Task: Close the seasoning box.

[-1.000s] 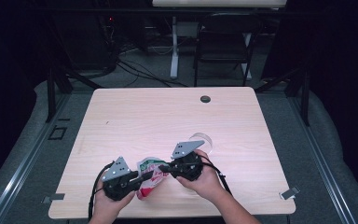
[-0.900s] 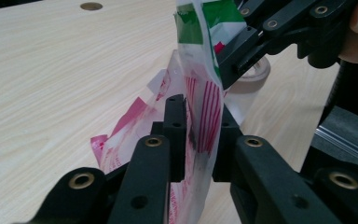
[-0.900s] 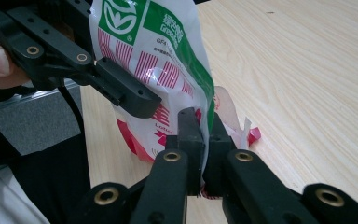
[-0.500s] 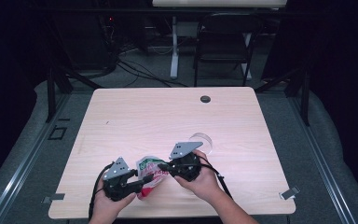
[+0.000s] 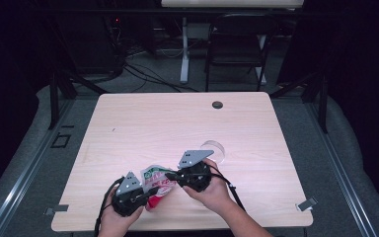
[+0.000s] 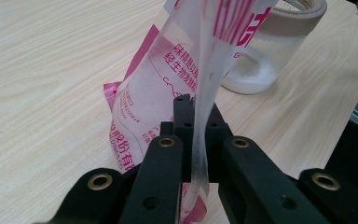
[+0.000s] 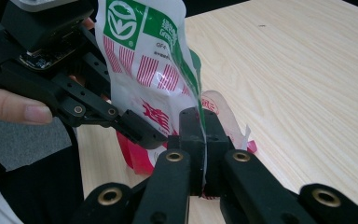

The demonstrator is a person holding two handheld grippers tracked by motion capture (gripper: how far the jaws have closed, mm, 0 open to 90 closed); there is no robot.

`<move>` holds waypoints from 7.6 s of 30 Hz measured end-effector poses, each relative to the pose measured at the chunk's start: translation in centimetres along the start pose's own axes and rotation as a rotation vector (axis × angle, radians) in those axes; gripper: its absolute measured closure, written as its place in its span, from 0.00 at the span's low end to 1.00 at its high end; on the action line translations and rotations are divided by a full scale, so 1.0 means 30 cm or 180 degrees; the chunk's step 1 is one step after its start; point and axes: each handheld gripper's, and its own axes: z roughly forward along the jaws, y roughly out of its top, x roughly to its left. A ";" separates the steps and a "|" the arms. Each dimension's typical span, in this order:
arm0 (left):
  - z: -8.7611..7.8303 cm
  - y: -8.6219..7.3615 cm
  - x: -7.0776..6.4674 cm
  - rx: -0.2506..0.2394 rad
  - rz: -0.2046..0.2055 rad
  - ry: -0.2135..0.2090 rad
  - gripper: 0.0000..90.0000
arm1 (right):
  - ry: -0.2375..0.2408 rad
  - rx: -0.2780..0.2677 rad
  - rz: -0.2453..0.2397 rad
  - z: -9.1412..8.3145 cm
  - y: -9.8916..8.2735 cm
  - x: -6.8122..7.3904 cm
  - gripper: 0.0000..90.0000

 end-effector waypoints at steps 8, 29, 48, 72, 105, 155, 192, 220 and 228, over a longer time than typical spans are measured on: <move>-0.004 0.027 0.014 -0.0143 0.0112 -0.0013 1.00 | -0.0081 -0.0145 0.0054 -0.021 0.003 0.004 1.00; 0.090 -0.015 0.096 -0.0053 -0.0082 -0.0047 0.45 | -0.0202 -0.0156 0.0122 -0.019 -0.012 0.005 1.00; 0.176 -0.051 0.102 0.0140 -0.0376 -0.0157 0.27 | -0.0143 -0.0222 0.0139 -0.038 -0.054 0.003 1.00; 0.230 -0.053 0.084 0.0354 -0.0084 0.0051 0.23 | -0.0165 -0.0239 0.0222 -0.050 -0.075 -0.002 1.00; 0.222 -0.061 0.073 0.0231 0.0034 0.0160 0.55 | -0.0158 -0.0245 0.0222 -0.051 -0.069 0.003 0.99; 0.127 -0.006 0.075 0.0225 0.0268 0.0762 0.65 | -0.0231 -0.0440 0.0056 -0.107 -0.048 -0.025 0.57; 0.154 0.161 0.024 0.0398 0.0817 0.0816 0.65 | -0.0018 -0.0437 -0.0671 -0.209 0.077 0.004 0.64; 0.146 0.148 0.027 0.0221 0.0809 0.0835 0.66 | 0.0164 -0.0491 -0.0099 -0.220 0.035 -0.040 1.00; 0.128 0.148 0.012 0.0129 0.0968 0.0936 0.67 | 0.0111 -0.0570 0.0131 -0.235 0.029 -0.065 1.00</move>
